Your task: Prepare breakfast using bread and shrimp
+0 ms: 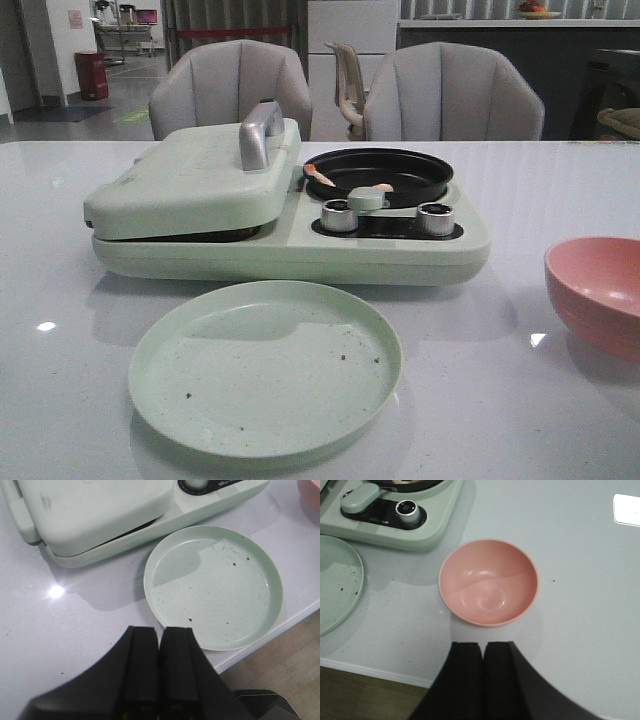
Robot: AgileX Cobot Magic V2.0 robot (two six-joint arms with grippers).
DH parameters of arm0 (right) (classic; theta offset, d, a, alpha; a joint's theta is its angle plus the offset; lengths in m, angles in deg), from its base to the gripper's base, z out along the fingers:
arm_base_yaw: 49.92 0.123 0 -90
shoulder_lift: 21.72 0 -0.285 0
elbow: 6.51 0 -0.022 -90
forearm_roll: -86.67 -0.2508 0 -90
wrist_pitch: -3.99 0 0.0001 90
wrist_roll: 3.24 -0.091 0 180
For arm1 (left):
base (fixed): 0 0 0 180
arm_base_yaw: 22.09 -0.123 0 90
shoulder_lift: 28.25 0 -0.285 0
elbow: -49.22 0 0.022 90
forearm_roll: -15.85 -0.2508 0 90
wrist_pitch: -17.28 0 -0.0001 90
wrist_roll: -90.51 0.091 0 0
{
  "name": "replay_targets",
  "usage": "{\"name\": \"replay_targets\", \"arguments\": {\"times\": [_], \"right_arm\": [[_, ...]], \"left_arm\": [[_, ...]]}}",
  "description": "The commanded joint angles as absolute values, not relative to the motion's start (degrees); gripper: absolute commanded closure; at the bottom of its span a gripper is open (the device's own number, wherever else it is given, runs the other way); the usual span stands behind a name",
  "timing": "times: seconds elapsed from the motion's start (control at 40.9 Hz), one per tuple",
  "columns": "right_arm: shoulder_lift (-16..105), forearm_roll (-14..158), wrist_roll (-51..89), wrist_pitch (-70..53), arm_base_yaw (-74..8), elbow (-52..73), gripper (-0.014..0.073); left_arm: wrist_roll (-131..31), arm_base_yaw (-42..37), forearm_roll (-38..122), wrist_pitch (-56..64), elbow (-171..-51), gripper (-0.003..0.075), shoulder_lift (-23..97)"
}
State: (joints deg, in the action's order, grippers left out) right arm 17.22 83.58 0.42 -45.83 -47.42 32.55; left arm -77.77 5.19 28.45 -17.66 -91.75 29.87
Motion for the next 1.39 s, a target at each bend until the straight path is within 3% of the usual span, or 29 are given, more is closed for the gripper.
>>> {"name": "replay_targets", "arguments": {"times": [0.0,0.636,0.881,1.15,1.37], "right_arm": [[17.29,84.01,0.36,-42.29,-47.52,31.08,0.0558],[17.29,84.01,0.36,-42.78,-47.52,31.08,0.0558],[17.29,83.85,0.36,-42.78,-47.52,31.08,0.0558],[17.29,83.85,0.36,-42.78,-47.52,31.08,0.0558],[17.29,83.85,0.36,-42.78,-47.52,31.08,0.0558]], "left_arm": [[-78.16,5.74,29.14,-13.55,-93.39,0.062,29.32],[-78.16,5.74,27.74,-12.34,-93.08,0.062,28.25],[-77.84,-2.66,25.39,-3.6,-85.29,0.062,15.7],[-77.84,-15.67,28.5,9.79,-67.56,0.062,-6.92],[-77.84,-21.14,30.74,11.07,-58.29,0.062,-20.24]]}}
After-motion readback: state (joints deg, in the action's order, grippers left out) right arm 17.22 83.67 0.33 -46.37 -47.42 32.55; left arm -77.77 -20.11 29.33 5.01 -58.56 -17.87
